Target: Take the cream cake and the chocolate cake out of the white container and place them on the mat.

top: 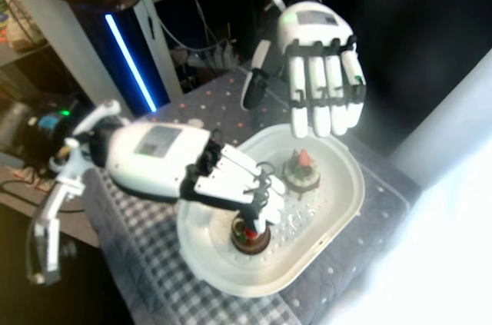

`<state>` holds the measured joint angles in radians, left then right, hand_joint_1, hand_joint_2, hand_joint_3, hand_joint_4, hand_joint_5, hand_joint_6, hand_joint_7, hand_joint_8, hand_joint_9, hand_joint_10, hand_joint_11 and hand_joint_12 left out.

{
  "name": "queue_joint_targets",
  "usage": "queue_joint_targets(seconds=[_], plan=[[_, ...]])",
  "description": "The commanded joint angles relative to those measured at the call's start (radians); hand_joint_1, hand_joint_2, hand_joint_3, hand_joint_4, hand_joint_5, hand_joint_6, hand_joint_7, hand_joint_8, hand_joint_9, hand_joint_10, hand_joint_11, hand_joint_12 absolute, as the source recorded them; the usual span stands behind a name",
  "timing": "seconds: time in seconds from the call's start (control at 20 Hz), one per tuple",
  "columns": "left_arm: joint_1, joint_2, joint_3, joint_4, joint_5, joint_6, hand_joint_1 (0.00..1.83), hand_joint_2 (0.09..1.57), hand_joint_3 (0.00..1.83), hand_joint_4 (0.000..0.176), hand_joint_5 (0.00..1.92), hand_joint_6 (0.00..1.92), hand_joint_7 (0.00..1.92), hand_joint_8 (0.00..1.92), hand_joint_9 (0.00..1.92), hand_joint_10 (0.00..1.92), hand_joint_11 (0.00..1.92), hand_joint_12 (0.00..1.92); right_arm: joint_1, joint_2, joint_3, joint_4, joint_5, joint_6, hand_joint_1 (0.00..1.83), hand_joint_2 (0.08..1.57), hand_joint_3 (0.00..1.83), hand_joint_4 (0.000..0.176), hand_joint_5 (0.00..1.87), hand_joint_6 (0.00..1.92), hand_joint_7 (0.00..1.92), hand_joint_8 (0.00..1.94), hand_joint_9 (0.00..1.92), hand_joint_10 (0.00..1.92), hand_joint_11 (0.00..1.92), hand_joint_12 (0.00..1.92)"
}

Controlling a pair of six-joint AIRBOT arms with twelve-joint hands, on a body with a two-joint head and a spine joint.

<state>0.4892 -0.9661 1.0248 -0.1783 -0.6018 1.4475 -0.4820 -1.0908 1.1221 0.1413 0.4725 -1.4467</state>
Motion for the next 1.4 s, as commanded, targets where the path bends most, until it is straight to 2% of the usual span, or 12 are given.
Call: queue_joint_targets(seconds=[0.0, 0.15, 0.2, 0.25, 0.3, 0.35, 0.45, 0.55, 0.65, 1.0, 1.35], plan=[[-0.018, -0.008, 0.009, 0.000, -0.092, 0.000, 0.90, 0.84, 0.00, 0.000, 0.31, 0.00, 0.28, 0.00, 0.32, 0.04, 0.00, 1.19, 0.017, -0.009, 0.010, 0.001, 0.131, -0.009, 0.84, 0.78, 0.00, 0.000, 0.47, 0.00, 0.47, 0.00, 0.46, 0.01, 0.00, 1.21], [-0.019, -0.030, 0.042, -0.032, -0.056, 0.000, 0.99, 0.84, 0.00, 0.000, 0.29, 0.00, 0.26, 0.00, 0.27, 0.02, 0.00, 1.17, 0.017, -0.040, 0.042, 0.030, 0.116, -0.012, 0.87, 0.78, 0.00, 0.000, 0.46, 0.00, 0.40, 0.00, 0.40, 0.00, 0.00, 1.23], [-0.019, -0.040, 0.055, -0.042, -0.042, 0.000, 0.98, 0.84, 0.00, 0.000, 0.29, 0.00, 0.27, 0.00, 0.28, 0.02, 0.00, 1.14, 0.017, -0.045, 0.050, 0.044, 0.111, -0.017, 0.88, 0.82, 0.01, 0.000, 0.42, 0.01, 0.42, 0.00, 0.43, 0.01, 0.00, 1.37], [-0.019, -0.049, 0.065, -0.049, -0.029, 0.000, 0.97, 0.84, 0.00, 0.000, 0.31, 0.01, 0.28, 0.01, 0.30, 0.03, 0.00, 1.14, 0.017, -0.049, 0.056, 0.067, 0.105, -0.034, 0.89, 0.84, 0.01, 0.000, 0.40, 0.00, 0.36, 0.00, 0.38, 0.01, 0.00, 1.29], [-0.019, -0.059, 0.079, -0.057, -0.013, 0.000, 0.96, 0.84, 0.00, 0.000, 0.32, 0.01, 0.31, 0.01, 0.33, 0.04, 0.00, 1.11, 0.017, -0.056, 0.053, 0.146, 0.097, -0.174, 0.91, 0.84, 0.01, 0.000, 0.40, 0.00, 0.35, 0.00, 0.36, 0.00, 0.00, 1.20], [-0.017, -0.067, 0.089, -0.064, 0.000, 0.000, 0.95, 0.84, 0.00, 0.000, 0.33, 0.01, 0.31, 0.01, 0.34, 0.04, 0.00, 1.11, 0.017, -0.064, 0.053, 0.191, 0.091, -0.248, 0.91, 0.83, 0.01, 0.000, 0.41, 0.00, 0.34, 0.00, 0.36, 0.00, 0.00, 1.16], [-0.015, -0.083, 0.106, -0.072, 0.026, 0.000, 0.97, 0.85, 0.00, 0.000, 0.33, 0.01, 0.32, 0.01, 0.34, 0.03, 0.00, 1.13, 0.017, -0.078, 0.061, 0.244, 0.076, -0.327, 0.91, 0.83, 0.00, 0.000, 0.41, 0.00, 0.34, 0.00, 0.36, 0.00, 0.00, 1.16], [-0.008, -0.099, 0.126, -0.087, 0.053, 0.000, 0.98, 0.86, 0.00, 0.000, 0.33, 0.01, 0.33, 0.01, 0.33, 0.02, 0.00, 1.08, 0.017, -0.091, 0.076, 0.261, 0.064, -0.329, 0.92, 0.83, 0.00, 0.000, 0.41, 0.00, 0.35, 0.00, 0.36, 0.00, 0.00, 1.15], [0.000, -0.115, 0.142, -0.098, 0.078, 0.000, 0.98, 0.87, 0.01, 0.000, 0.35, 0.01, 0.34, 0.01, 0.34, 0.02, 0.00, 1.09, 0.017, -0.096, 0.085, 0.275, 0.059, -0.329, 0.96, 0.81, 0.00, 0.000, 0.44, 0.01, 0.38, 0.01, 0.39, 0.01, 0.00, 1.23], [0.021, -0.149, 0.174, -0.123, 0.116, 0.000, 1.00, 0.91, 0.01, 0.000, 0.35, 0.00, 0.35, 0.01, 0.36, 0.02, 0.00, 1.11, 0.017, -0.132, 0.121, 0.336, 0.033, -0.329, 0.93, 0.83, 0.00, 0.000, 0.45, 0.01, 0.43, 0.00, 0.46, 0.02, 0.02, 1.37], [0.029, -0.184, 0.209, -0.142, 0.142, 0.000, 1.08, 0.93, 0.01, 0.000, 0.35, 0.00, 0.32, 0.00, 0.34, 0.00, 0.00, 1.08, 0.017, -0.160, 0.132, 0.358, 0.021, -0.329, 0.98, 0.88, 0.01, 0.000, 0.45, 0.00, 0.41, 0.00, 0.44, 0.00, 0.00, 1.34]])
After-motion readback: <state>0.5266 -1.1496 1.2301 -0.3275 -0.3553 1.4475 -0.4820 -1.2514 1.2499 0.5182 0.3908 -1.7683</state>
